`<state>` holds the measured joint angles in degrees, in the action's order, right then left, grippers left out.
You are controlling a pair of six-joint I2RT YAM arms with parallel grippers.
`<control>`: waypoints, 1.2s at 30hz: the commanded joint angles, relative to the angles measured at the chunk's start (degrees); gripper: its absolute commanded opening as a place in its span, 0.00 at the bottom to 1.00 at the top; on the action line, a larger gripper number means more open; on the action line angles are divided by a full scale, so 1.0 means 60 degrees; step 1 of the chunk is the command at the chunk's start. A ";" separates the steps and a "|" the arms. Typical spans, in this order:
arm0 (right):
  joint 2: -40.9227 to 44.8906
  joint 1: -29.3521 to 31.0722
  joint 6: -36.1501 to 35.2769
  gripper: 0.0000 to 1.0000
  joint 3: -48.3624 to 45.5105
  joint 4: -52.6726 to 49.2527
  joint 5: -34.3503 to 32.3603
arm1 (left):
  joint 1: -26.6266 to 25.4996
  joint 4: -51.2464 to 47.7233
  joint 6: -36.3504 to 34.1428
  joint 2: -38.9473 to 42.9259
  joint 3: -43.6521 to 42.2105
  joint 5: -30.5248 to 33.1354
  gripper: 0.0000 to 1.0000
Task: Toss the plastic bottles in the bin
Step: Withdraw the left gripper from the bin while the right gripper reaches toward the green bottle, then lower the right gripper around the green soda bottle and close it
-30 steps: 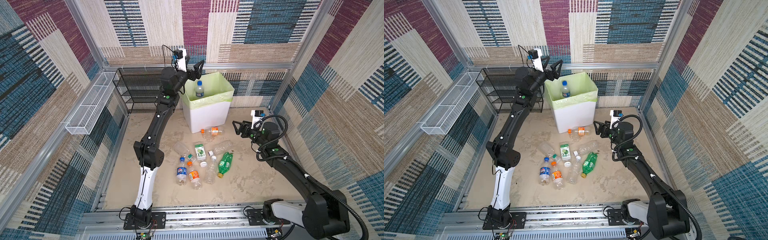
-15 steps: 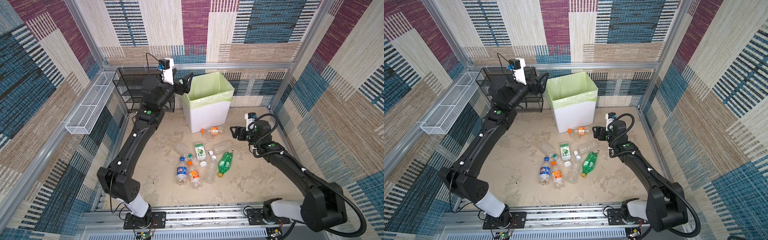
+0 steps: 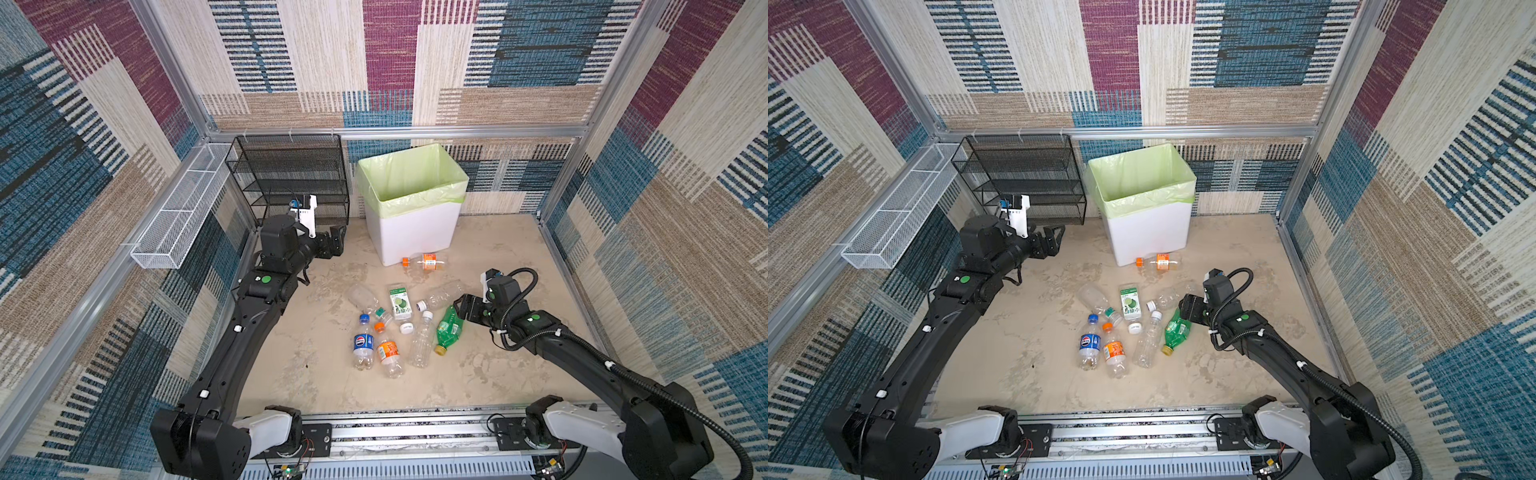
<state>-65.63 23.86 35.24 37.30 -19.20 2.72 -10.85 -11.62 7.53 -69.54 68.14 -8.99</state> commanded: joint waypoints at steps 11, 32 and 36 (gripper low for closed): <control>-0.2252 0.0810 0.1853 0.89 0.0753 0.0022 -0.0535 | 0.0153 0.1306 0.0369 0.0618 -0.2111 -0.0815 0.88; -0.3802 0.0975 0.1806 0.64 0.1714 -0.0603 -0.2086 | 0.0183 0.1163 0.0400 0.0515 -0.2082 -0.0767 0.87; -0.3632 0.0939 0.1429 0.57 0.1811 -0.1193 -0.2681 | 0.0183 0.1163 0.0415 0.0515 -0.2075 -0.0800 0.86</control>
<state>-88.23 29.61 45.71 47.72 -23.44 -9.10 -9.80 -6.20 9.30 -66.41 55.72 -13.10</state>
